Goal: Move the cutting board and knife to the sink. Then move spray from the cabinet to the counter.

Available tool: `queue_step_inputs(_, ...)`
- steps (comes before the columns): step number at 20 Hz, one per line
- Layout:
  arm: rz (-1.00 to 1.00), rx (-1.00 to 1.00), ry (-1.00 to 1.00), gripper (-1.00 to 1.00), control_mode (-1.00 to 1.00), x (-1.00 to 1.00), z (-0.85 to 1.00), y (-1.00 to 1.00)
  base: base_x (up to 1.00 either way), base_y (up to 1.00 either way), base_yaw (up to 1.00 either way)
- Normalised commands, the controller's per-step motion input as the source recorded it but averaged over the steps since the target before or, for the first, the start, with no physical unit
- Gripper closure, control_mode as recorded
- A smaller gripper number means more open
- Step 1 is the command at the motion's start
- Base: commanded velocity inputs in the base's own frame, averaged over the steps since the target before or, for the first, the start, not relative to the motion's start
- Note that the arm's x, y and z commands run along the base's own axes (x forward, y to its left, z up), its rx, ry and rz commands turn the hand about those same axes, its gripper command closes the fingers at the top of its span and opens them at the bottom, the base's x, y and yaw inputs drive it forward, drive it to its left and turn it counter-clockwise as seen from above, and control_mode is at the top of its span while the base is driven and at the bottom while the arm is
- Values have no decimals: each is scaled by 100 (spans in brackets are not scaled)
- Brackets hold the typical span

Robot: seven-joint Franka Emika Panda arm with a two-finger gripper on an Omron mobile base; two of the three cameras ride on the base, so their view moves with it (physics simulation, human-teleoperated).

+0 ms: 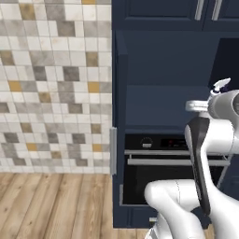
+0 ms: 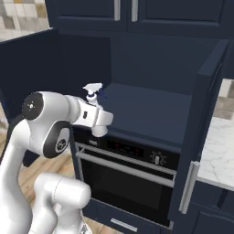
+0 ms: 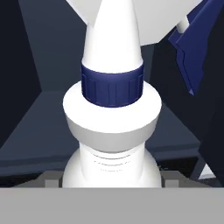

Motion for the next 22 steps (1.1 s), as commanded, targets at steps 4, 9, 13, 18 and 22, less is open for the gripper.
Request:
queue_step_inputs(4,0,0,0,100,100,0,0,0,-92,21,-5)
queue_step_inputs(9,0,0,0,100,100,0,0,0,-77,17,-17)
queue_step_inputs(13,0,0,0,100,100,0,0,0,-70,0,-39)
queue_step_inputs(18,0,0,0,100,100,0,0,0,-36,-15,-74)
queue_step_inputs(22,0,0,0,100,100,0,0,0,-5,-32,-80)
